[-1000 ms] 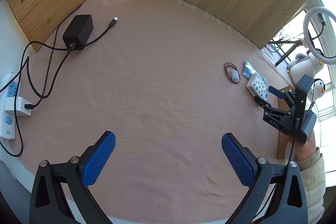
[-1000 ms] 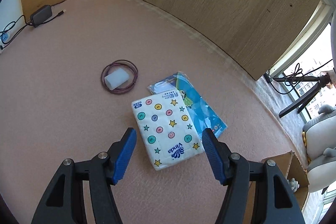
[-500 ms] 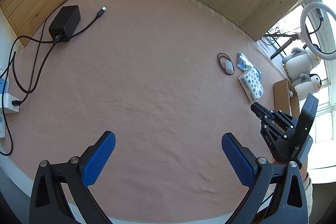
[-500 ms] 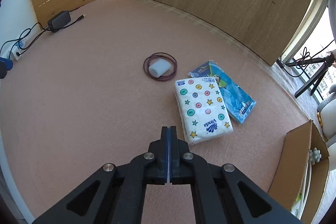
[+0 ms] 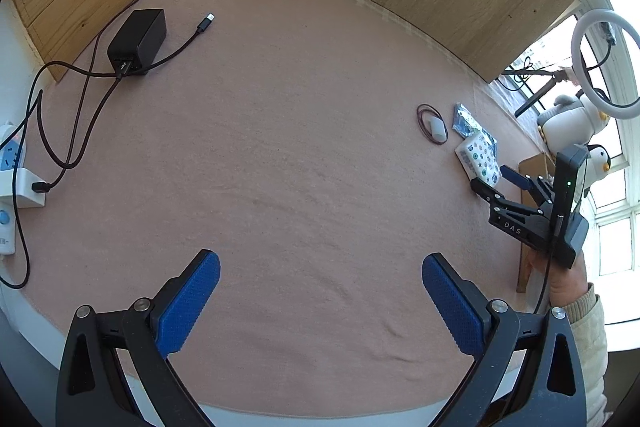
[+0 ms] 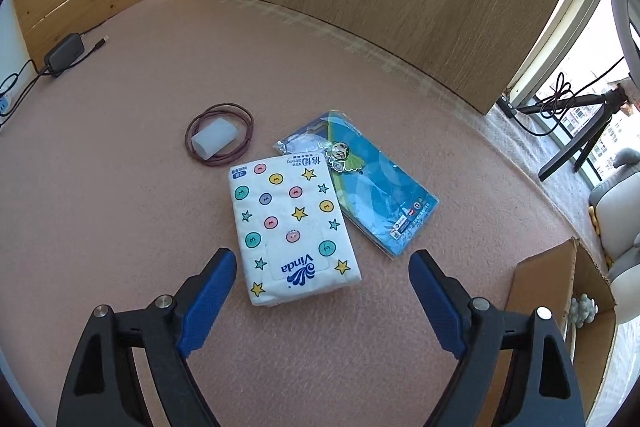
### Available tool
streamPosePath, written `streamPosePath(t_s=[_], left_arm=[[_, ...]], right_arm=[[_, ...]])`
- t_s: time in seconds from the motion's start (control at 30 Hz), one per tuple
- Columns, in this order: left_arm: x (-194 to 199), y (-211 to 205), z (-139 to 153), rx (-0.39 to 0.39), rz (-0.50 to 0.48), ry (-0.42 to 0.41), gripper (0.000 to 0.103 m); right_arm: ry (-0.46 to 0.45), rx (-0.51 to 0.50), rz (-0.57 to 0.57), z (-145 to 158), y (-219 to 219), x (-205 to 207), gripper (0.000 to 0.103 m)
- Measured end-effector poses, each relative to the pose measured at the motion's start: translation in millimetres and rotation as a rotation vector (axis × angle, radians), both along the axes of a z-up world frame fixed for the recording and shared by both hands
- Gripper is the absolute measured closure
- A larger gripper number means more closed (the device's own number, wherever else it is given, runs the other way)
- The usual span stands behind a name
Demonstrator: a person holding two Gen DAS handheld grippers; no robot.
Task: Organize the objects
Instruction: 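Move the right gripper to the white Vinda tissue pack and grasp it, then close the left gripper on the tissue pack while the right gripper holds it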
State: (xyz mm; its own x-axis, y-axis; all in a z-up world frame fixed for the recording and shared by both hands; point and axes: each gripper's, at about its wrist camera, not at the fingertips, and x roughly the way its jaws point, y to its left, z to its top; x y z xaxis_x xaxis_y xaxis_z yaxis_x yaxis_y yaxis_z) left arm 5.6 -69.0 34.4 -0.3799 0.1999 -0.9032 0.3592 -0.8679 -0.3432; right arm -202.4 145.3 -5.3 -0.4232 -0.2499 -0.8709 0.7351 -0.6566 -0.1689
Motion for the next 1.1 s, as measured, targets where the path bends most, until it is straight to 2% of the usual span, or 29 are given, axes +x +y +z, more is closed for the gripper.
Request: streamPosePath(t_s=[0.07,0.23,0.43,0.57,0.67,0.77,0.9,1.1], left_arm=[[0,-4,-1,0.000,0.008,-0.005,0.001],[-8,-5,-10,0.026,0.008,-0.037,0.001],[-29,12,-26,0.104,-0.024,-0.071,0.001],[-42,34,-42,0.122,-0.060,-0.143,0.001],[-44,50,-52,0.152,-0.072,-0.175,0.001],[-45,62,-60,0.150,-0.074,-0.200,0.001],[-47,67,-69,0.146,-0.054,-0.219,0.003],[-51,69,-74,0.151,-0.049,-0.229,0.004]], right_arm=[[-0.044,-0.028,-0.010,-4,2,-1,0.052],[-0.057,-0.081,-0.031,-5,3,23,0.052],[-0.071,-0.141,-0.016,-6,-15,107,0.052],[-0.060,-0.150,-0.007,-6,-36,162,0.052],[-0.056,-0.172,-0.016,-6,-49,188,0.052],[-0.059,-0.185,-0.030,-9,-56,202,0.050],[-0.090,-0.222,0.025,-11,-56,216,0.048],[-0.076,-0.239,0.032,-12,-47,214,0.046]])
